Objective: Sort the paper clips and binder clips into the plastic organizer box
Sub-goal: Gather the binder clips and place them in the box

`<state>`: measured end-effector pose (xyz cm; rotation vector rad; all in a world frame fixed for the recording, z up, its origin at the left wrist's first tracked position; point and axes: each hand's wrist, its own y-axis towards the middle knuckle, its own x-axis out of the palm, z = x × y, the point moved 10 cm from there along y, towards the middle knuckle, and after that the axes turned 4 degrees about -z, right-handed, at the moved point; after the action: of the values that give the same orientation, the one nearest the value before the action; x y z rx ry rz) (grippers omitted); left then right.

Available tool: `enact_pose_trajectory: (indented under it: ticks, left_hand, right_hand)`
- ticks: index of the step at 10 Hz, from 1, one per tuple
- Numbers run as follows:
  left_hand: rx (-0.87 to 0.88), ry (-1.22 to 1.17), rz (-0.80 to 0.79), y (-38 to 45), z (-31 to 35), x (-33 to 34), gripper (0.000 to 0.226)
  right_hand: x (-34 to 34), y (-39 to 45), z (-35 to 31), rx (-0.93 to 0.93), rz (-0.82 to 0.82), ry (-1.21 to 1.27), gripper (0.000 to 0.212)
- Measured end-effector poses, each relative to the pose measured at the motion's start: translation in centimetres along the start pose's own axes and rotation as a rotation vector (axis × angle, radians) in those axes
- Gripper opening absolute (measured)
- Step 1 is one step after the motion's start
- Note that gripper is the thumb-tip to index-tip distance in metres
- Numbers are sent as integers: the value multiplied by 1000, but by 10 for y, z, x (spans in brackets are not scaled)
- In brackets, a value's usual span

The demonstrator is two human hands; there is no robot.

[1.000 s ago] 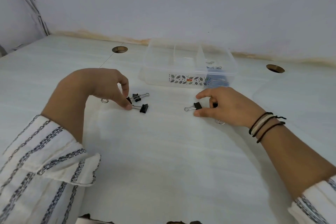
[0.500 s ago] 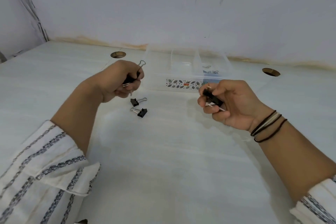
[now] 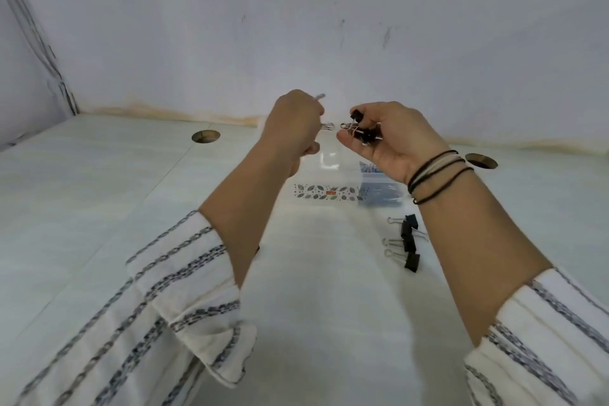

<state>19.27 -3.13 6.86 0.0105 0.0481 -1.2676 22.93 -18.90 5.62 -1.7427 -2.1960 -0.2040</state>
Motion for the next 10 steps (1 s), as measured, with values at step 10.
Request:
enact_pose_trajectory:
  ticks: [10]
  left_hand:
    - [13,905,58,-39,-79,-119,34]
  right_hand:
    - [-121,-52,31,-110,-11,-1437,30]
